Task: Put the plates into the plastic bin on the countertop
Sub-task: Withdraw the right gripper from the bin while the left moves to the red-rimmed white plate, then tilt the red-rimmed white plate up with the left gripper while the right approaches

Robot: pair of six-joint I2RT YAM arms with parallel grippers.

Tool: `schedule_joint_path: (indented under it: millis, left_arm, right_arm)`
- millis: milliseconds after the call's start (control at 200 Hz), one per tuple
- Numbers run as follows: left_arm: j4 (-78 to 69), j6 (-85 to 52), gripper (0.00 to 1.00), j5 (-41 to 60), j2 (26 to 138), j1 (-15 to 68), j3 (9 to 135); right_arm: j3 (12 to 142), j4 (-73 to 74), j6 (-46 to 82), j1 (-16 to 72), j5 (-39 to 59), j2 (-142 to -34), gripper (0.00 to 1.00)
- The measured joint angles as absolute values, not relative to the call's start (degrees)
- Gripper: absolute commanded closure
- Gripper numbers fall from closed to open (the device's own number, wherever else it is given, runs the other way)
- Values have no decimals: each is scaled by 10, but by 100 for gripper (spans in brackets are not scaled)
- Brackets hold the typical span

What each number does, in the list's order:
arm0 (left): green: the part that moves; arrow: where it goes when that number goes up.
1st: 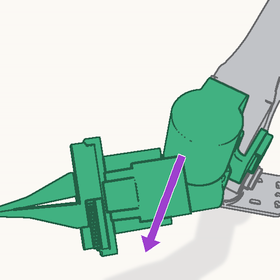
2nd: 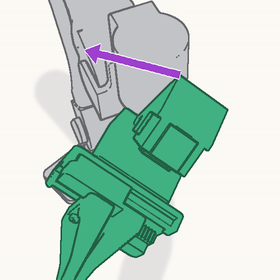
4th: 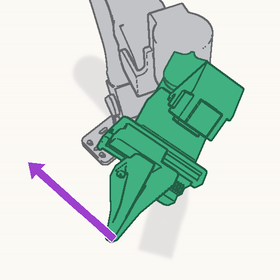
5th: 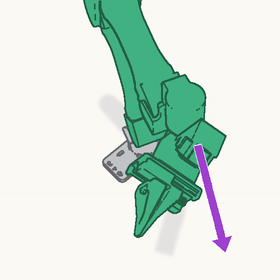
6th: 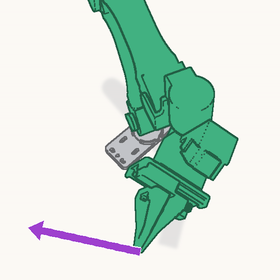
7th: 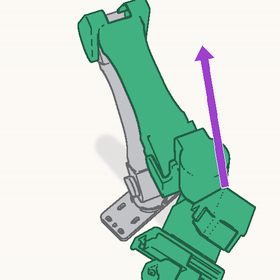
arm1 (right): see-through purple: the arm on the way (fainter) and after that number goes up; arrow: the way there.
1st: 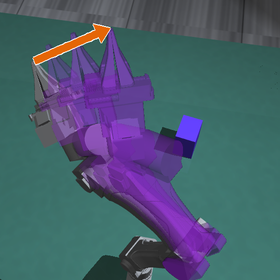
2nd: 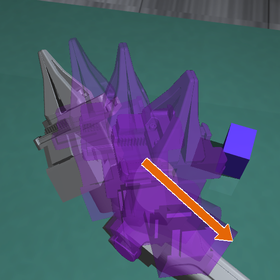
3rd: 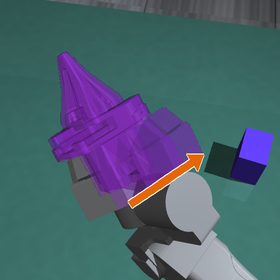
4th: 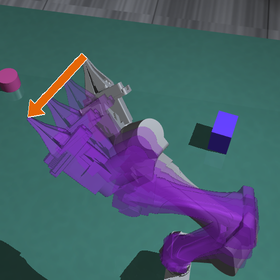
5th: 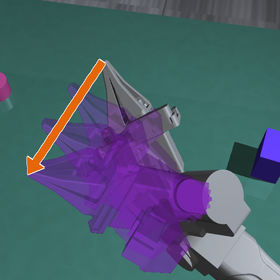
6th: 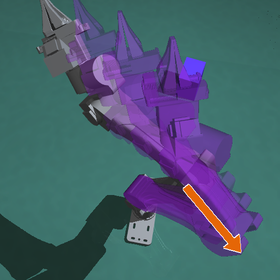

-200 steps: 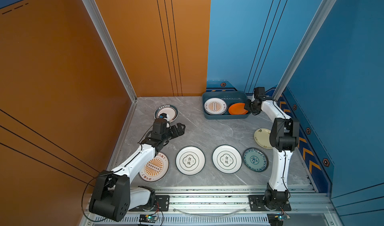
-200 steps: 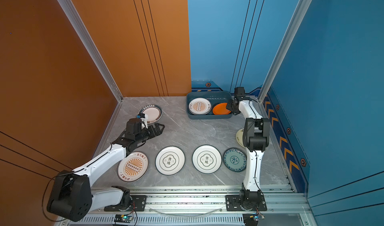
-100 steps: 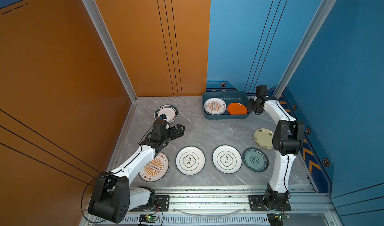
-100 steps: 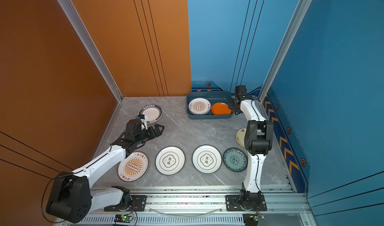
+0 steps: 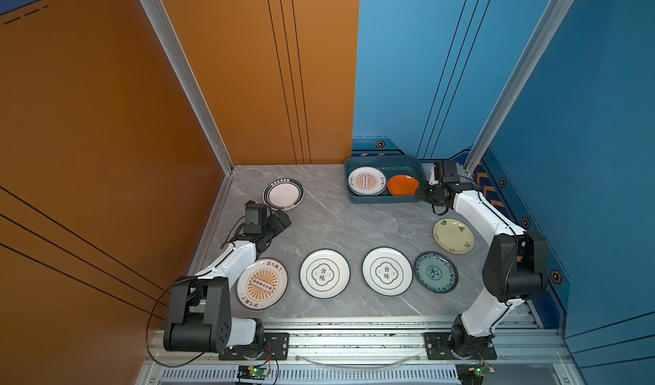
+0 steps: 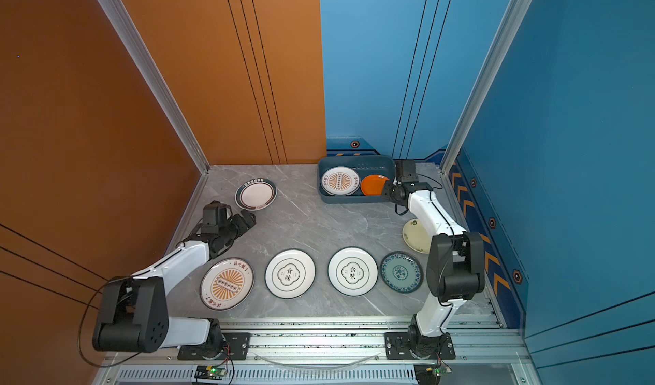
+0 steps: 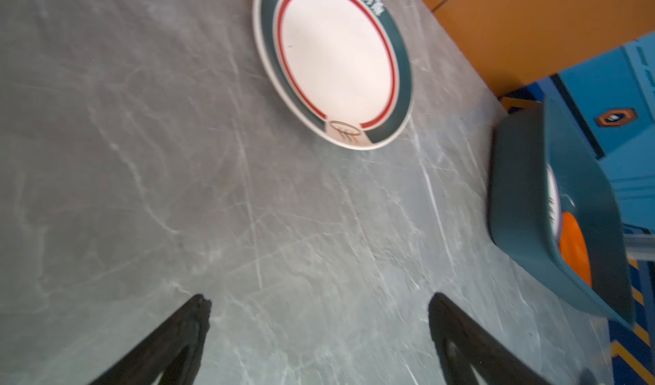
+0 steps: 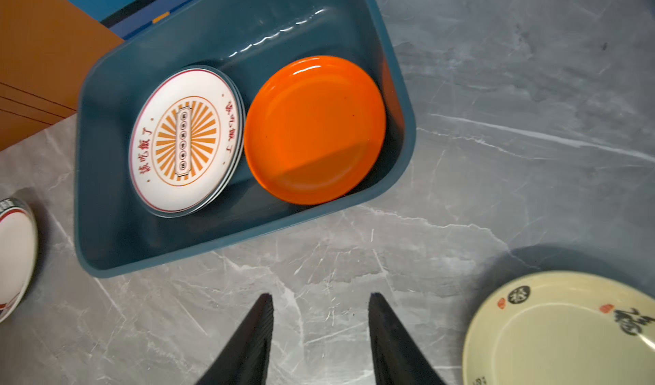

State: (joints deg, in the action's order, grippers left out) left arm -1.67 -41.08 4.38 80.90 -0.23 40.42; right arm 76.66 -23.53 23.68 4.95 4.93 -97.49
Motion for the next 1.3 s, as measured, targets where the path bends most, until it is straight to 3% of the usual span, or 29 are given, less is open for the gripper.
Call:
schedule_joint_path:
  millis: [486,726,931,1222,1302]
  left_arm:
    - [-83,-448,0,48,1031,-54,541]
    - [-120,-464,12,63,1108,-67,617]
    - [-139,-474,54,75,1140,-71,635]
    - [-171,-484,87,102,1156,-83,624]
    - [-181,-489,92,110,1156,-86,621]
  right_arm:
    - [667,-177,245,41,94,-935,52]
    - [649,-168,249,27,110,-934,52]
    - [647,-156,255,21,121,-931,52]
    - [646,-153,260,21,134,-931,52]
    - [646,-153,260,22,134,-931,52]
